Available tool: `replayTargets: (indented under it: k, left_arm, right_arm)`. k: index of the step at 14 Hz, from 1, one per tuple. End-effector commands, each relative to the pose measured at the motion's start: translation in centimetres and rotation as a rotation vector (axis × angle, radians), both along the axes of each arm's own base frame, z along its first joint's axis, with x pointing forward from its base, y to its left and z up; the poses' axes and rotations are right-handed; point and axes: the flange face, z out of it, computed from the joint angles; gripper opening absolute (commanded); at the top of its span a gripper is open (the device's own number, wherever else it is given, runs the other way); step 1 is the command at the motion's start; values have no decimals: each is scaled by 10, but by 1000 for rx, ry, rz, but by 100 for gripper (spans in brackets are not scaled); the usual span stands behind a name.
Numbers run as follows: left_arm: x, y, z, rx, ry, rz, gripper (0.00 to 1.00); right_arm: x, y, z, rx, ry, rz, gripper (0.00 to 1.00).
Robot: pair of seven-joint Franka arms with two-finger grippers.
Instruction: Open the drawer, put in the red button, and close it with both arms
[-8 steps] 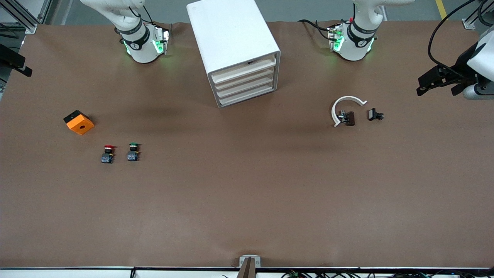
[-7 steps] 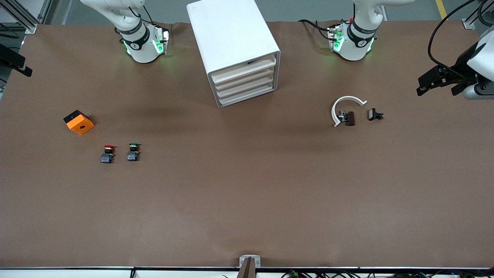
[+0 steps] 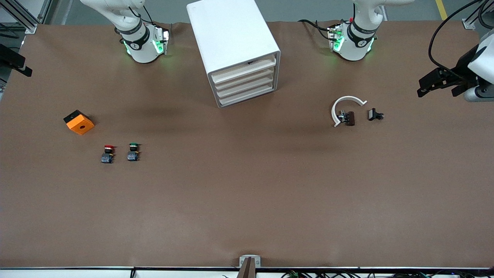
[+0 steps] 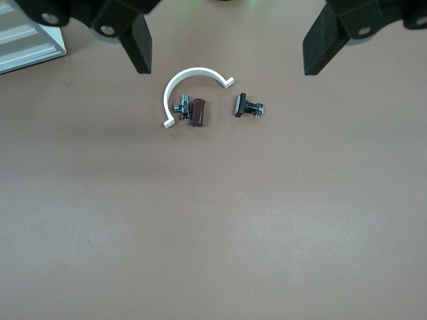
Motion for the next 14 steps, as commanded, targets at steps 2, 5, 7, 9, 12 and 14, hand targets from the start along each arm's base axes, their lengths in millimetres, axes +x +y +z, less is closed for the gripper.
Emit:
replayTargets:
  k: [2, 5, 7, 9, 12, 14]
  left_arm:
    - [24, 8, -42, -5, 85, 23, 100]
    - [63, -30, -120, 20, 144, 113, 100]
    - [81, -62, -164, 36, 150, 176, 100]
    - [87, -105, -199, 61, 154, 237, 100]
    - [94, -153, -235, 111, 179, 421, 100]
    - [91, -185, -253, 142, 209, 539, 100]
  right_arm:
    - [-8, 0, 2, -15, -5, 13, 100]
    - [-7, 0, 1, -15, -4, 13, 100]
    - [-7, 0, 1, -15, -5, 13, 100]
    - [-7, 0, 1, -15, -5, 13, 100]
    - [-7, 0, 1, -15, -5, 13, 100]
    - [-7, 0, 1, -15, -5, 13, 100]
